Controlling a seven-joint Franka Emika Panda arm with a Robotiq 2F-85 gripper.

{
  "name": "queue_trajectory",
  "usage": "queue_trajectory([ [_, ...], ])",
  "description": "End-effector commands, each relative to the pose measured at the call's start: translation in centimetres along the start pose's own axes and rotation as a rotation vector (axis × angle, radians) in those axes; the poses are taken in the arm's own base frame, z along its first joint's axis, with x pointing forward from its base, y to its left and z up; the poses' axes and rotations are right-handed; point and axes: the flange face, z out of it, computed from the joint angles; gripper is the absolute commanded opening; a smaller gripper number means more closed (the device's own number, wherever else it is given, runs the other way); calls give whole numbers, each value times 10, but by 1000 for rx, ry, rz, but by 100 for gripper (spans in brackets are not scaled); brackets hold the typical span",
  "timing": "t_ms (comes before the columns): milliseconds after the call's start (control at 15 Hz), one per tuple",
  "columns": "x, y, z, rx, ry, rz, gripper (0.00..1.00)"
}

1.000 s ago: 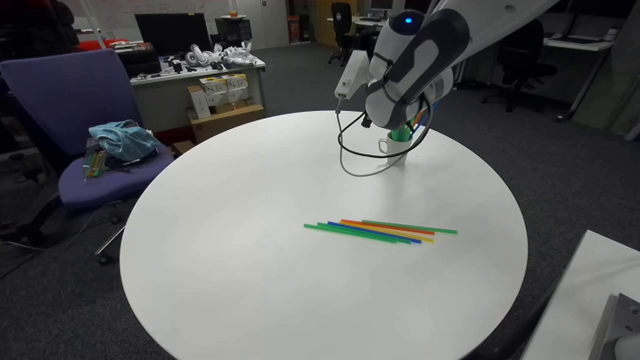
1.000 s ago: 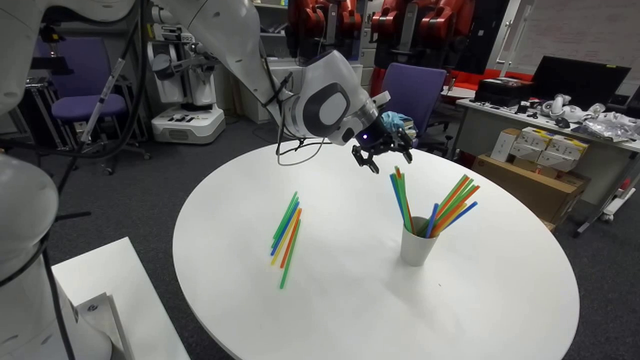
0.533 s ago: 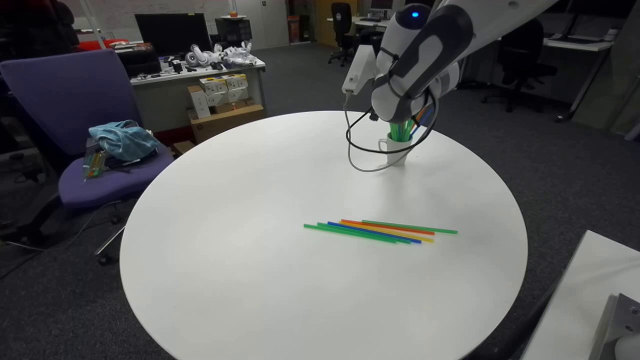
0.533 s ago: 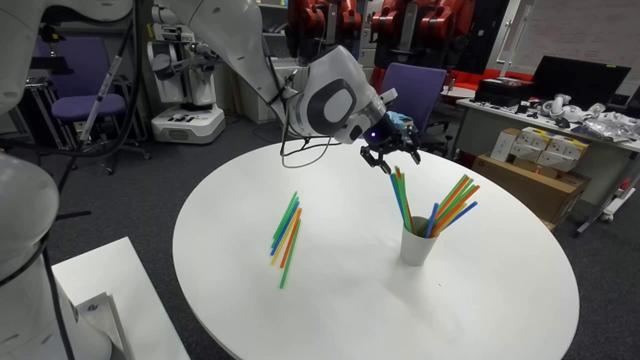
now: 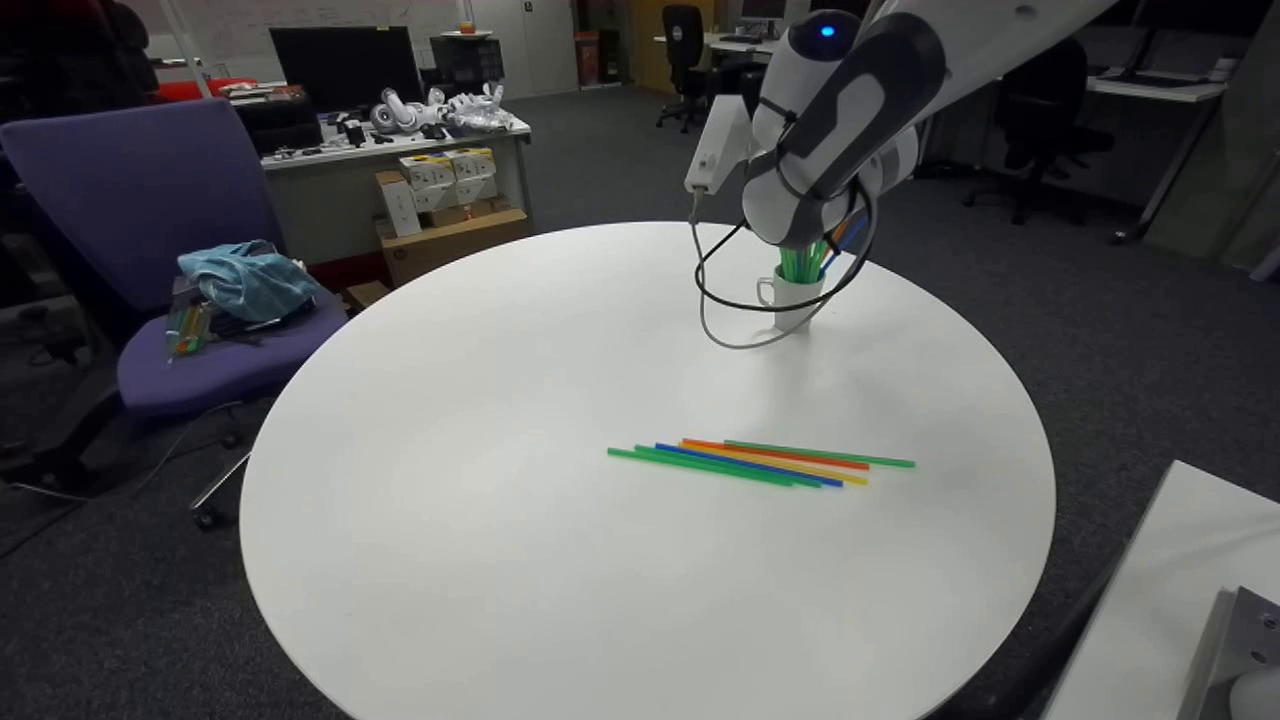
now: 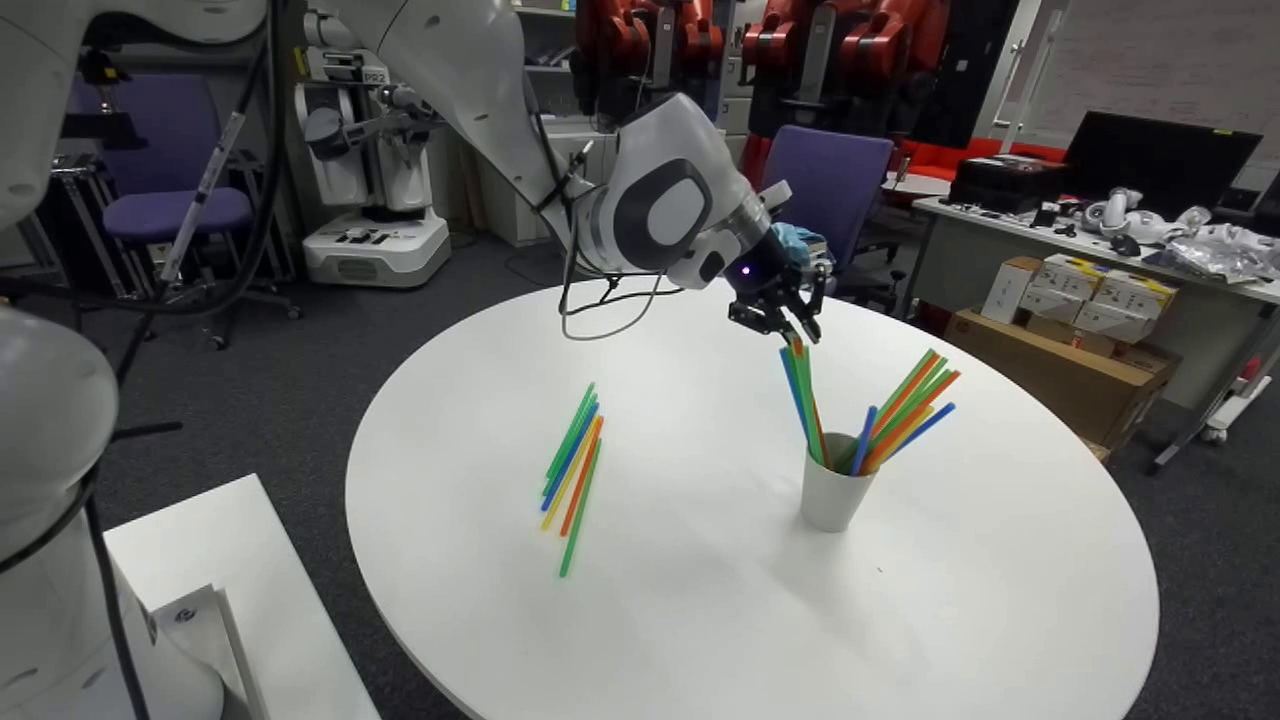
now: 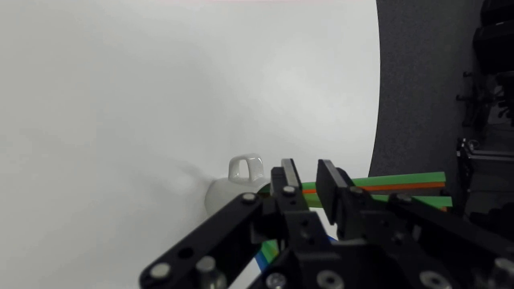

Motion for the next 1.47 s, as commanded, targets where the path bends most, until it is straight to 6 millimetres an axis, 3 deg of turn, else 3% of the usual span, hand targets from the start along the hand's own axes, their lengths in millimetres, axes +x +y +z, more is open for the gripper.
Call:
queue_trajectory([
  [0, 0, -4, -7, -11, 15, -28, 0],
  [333, -1, -2, -7, -16, 23, -39, 1],
  [400, -1, -2, -6, -17, 25, -40, 26],
  [467, 0, -2, -6, -18, 27, -41, 27],
  [1133, 6, -6, -10, -29, 44, -54, 99],
  [1267, 7, -8, -9, -28, 50, -60, 100],
  [1400, 8, -8, -9, -30, 54, -66, 75],
])
